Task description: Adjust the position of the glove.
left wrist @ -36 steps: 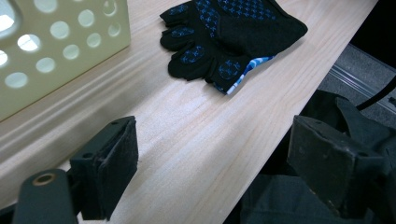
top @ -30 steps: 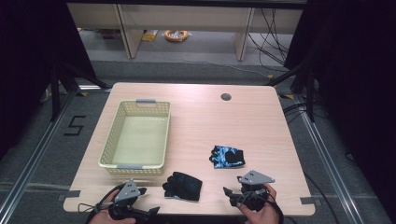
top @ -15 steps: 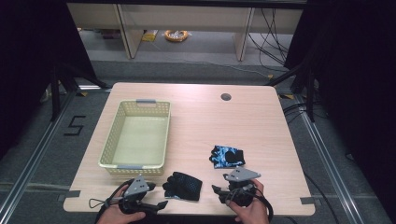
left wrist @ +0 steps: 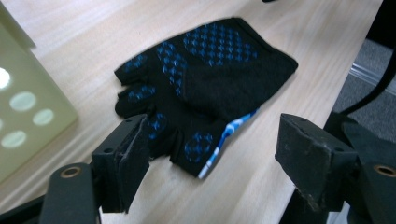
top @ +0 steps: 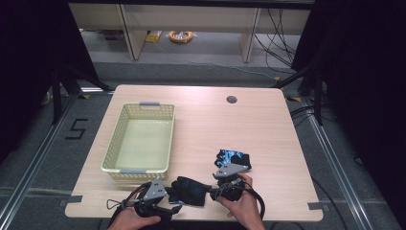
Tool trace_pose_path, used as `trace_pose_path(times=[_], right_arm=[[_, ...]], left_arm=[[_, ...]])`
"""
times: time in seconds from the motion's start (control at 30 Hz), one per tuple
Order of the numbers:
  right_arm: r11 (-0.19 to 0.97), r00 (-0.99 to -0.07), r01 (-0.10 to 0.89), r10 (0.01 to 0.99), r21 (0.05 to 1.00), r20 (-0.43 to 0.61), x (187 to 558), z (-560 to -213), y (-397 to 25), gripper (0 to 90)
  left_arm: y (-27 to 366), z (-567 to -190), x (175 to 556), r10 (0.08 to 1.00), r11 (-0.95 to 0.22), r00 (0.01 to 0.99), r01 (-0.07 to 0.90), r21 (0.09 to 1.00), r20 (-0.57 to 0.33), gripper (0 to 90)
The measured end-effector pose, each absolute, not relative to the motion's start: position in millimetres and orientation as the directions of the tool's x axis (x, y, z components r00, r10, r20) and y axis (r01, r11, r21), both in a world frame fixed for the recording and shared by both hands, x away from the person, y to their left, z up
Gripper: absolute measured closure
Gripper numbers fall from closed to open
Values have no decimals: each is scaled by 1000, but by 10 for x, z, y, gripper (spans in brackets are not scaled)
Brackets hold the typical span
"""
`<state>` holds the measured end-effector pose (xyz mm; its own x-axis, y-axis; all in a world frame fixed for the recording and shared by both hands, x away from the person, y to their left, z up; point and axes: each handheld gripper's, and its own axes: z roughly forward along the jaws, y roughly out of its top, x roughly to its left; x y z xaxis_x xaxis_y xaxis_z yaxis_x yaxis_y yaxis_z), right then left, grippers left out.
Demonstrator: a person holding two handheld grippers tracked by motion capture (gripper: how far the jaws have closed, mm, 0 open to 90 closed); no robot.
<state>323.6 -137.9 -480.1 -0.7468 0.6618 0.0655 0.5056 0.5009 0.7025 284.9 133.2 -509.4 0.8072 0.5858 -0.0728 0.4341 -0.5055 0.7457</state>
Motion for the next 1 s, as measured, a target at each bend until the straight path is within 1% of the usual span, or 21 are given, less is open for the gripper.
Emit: trace_pose_path(times=[0.03,0.07,0.13,0.2,0.3,0.33,0.37,0.4,0.43,0.5,0.53,0.6,0.7,0.73,0.77,0.8,0.87,0.9,0.93,0.97,1.0], right_arm=[[501,-747,506,662,702,66,3236,-4801,-1379,458],[503,-756,484,653,716,52,3264,-4824,-1373,460],[504,-756,482,653,717,49,3275,-4833,-1373,461],[491,-741,512,668,705,73,3277,-4848,-1355,464],[510,-756,494,652,704,58,3301,-4870,-1341,468],[509,-749,524,658,683,85,3291,-4861,-1328,471],[506,-749,508,659,698,67,3299,-4887,-1315,476],[524,-762,504,644,687,68,3305,-4883,-1313,484],[509,-753,514,653,690,80,3302,-4899,-1291,489],[516,-760,505,646,692,73,3308,-4913,-1281,493],[529,-774,494,629,690,72,3328,-4939,-1255,518],[540,-776,503,627,675,76,3341,-4953,-1246,530],[542,-774,515,627,664,88,3356,-4982,-1219,545],[549,-781,509,619,663,86,3366,-4990,-1214,552],[546,-778,516,621,660,95,3375,-5018,-1198,583],[551,-786,516,609,656,107,3397,-5046,-1200,630],[537,-787,525,601,661,138,3407,-5056,-1201,672],[537,-787,525,601,661,138,3407,-5056,-1201,672],[519,-785,528,600,672,154,3408,-5074,-1197,689],[511,-777,539,609,670,161,3396,-5080,-1197,717],[519,-778,540,608,663,159,3386,-5062,-1206,767]], left_arm=[[1332,-5094,2849,586,-506,807,434,746,-73,254],[1350,-5093,2850,569,-524,820,418,742,-60,255],[1350,-5101,2841,577,-515,813,434,740,-75,260],[1350,-5101,2846,571,-512,818,423,747,-72,279],[1352,-5105,2846,575,-512,814,434,741,-80,303],[1356,-5112,2854,571,-513,817,430,743,-79,313],[1362,-5114,2854,580,-513,810,444,735,-84,320],[1359,-5120,2857,581,-508,809,446,737,-89,322],[1357,-5125,2861,580,-507,809,448,736,-93,324],[1350,-5129,2862,583,-504,806,454,735,-98,327],[1339,-5136,2863,584,-506,806,452,735,-94,365],[1327,-5143,2857,575,-517,814,443,733,-87,378],[1323,-5154,2857,579,-508,810,445,737,-90,442],[1335,-5151,2862,579,-529,813,436,728,-67,442],[1338,-5156,2863,578,-538,814,430,724,-54,480],[1346,-5156,2869,562,-559,827,401,726,-24,541],[1356,-5150,2873,555,-570,832,387,725,-8,606],[1356,-5150,2873,555,-570,832,387,725,-8,640],[1358,-5152,2872,558,-572,830,382,726,3,640],[1350,-5157,2858,569,-557,822,399,728,-15,675],[1357,-5147,2864,564,-579,826,383,720,13,736]])
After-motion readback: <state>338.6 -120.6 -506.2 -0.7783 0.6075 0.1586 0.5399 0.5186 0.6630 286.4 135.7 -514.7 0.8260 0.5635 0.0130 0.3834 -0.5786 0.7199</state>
